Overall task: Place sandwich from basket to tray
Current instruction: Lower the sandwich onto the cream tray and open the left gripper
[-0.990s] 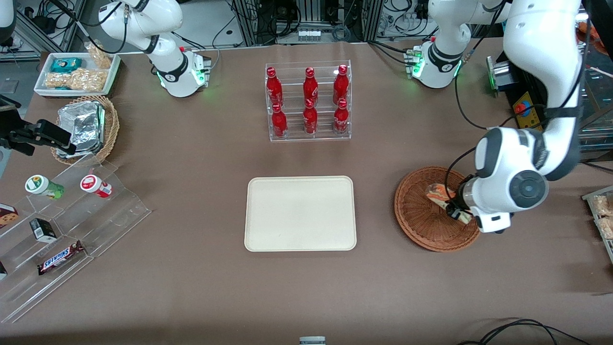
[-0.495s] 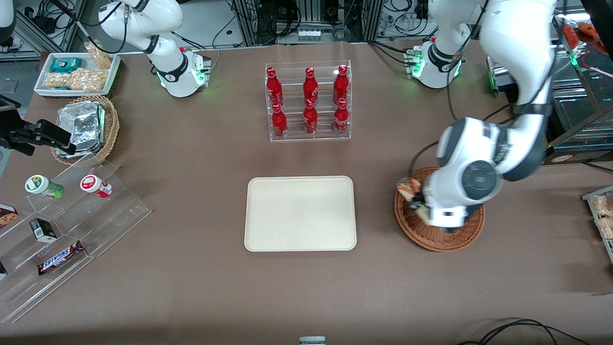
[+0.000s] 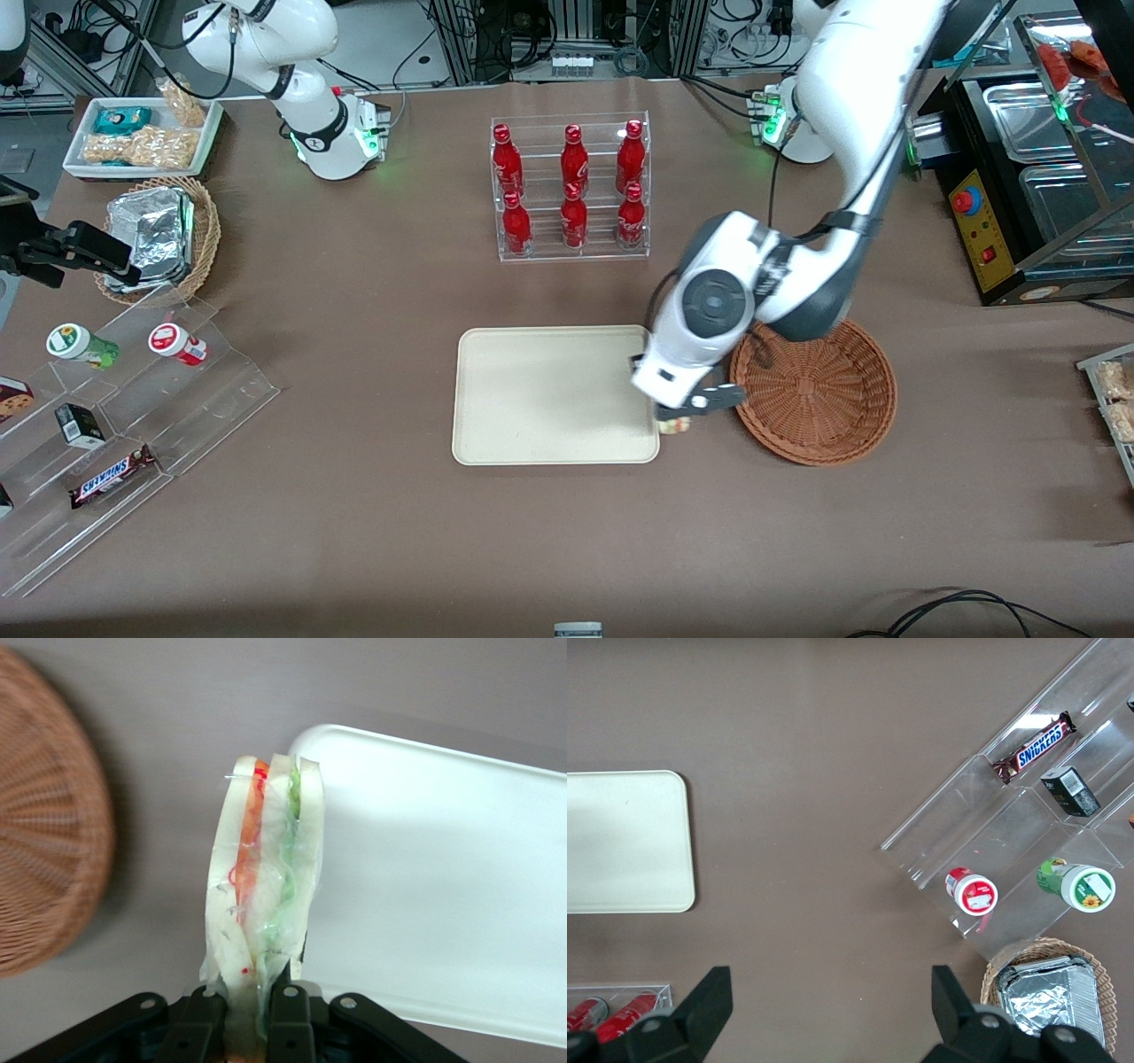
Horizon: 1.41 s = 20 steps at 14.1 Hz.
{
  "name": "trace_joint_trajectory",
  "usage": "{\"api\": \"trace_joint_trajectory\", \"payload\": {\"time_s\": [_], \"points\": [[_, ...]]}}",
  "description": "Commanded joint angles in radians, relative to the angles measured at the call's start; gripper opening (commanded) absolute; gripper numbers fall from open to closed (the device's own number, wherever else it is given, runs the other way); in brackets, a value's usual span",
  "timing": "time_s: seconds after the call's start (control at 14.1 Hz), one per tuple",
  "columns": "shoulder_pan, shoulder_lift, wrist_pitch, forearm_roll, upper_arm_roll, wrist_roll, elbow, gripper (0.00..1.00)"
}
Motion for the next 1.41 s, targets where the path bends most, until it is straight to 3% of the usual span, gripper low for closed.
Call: {"api": "trace_joint_trajectory", "payload": {"time_s": [0.0, 0.21, 0.42, 0.71, 0.78, 0.92, 1.06, 1.34], "points": [[-0.077, 0.073, 0.067, 0.019, 0.004, -0.009, 0.08, 0.15], [-0.13, 0.155, 0.169, 0.019, 0.004, -0.064, 0.136, 0.15], [-0.193, 0.263, 0.171, 0.033, 0.012, -0.075, 0.243, 0.15], [-0.223, 0.312, 0.177, 0.072, 0.01, -0.078, 0.267, 0.16], [-0.225, 0.318, 0.181, 0.082, 0.01, -0.075, 0.264, 0.24], [-0.225, 0.311, 0.18, 0.082, 0.01, -0.079, 0.261, 1.0], [-0.225, 0.254, 0.143, 0.082, 0.01, -0.111, 0.258, 1.0], [-0.213, 0.063, -0.11, 0.085, 0.012, -0.115, 0.241, 1.0]]}}
